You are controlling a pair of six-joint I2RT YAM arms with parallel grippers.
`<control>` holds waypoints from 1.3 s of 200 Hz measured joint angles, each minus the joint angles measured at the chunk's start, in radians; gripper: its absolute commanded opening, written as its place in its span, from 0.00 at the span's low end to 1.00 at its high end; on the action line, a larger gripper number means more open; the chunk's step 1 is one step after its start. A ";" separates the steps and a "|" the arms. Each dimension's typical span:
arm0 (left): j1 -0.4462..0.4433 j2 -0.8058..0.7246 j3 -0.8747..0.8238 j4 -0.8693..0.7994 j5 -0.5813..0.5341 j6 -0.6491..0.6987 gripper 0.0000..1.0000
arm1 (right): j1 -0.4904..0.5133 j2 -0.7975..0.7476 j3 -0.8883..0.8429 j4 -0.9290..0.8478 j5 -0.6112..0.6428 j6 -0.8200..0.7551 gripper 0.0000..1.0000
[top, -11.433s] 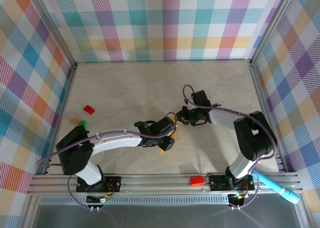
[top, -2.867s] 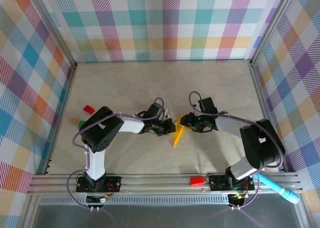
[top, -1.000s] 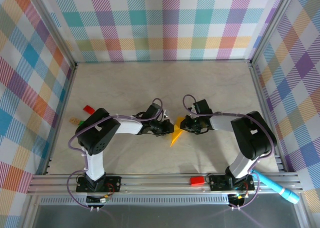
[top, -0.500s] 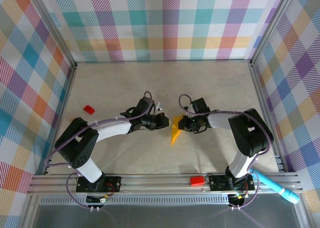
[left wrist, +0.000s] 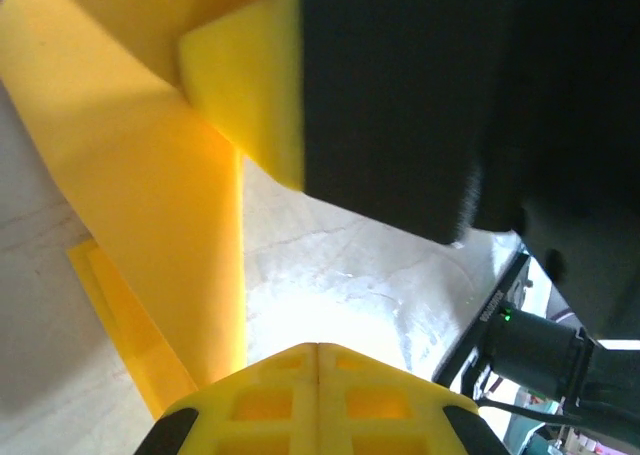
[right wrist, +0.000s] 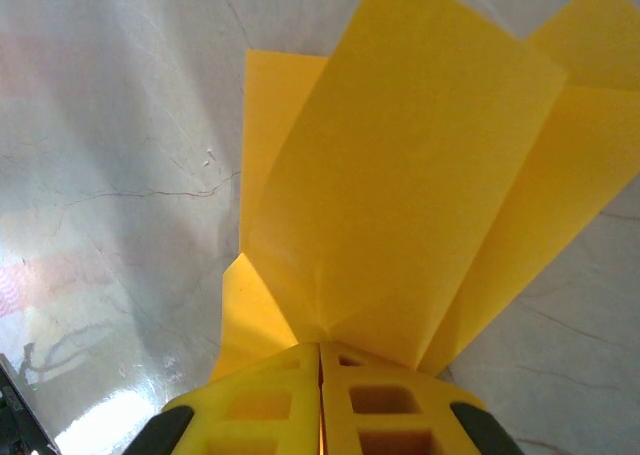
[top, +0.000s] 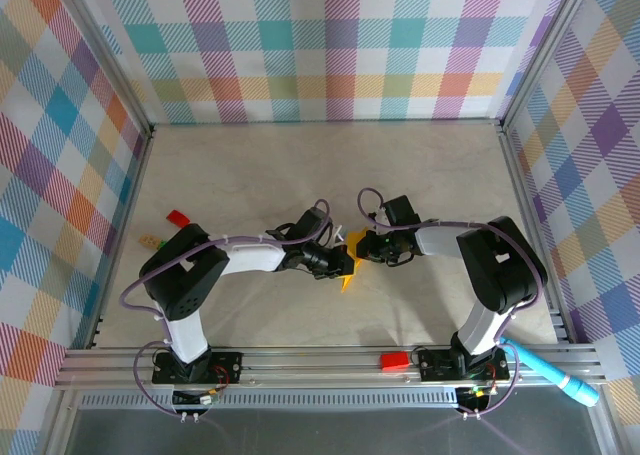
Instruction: Fold a paper plane with a square sheet of paper (fold left side to right side)
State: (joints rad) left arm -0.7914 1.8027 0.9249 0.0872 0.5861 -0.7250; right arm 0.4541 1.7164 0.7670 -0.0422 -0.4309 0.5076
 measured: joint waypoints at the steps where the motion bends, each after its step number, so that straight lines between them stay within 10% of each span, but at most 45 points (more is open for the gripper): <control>1: 0.000 0.001 0.000 0.000 0.000 0.000 0.00 | 0.000 0.000 0.000 0.000 0.000 0.000 0.10; 260: -0.006 0.068 -0.006 -0.007 -0.055 -0.019 0.00 | 0.019 -0.050 0.075 -0.079 -0.008 0.016 0.11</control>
State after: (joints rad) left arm -0.7971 1.8706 0.9188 0.0803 0.5308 -0.7437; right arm 0.4728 1.6661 0.8421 -0.1215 -0.4385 0.5236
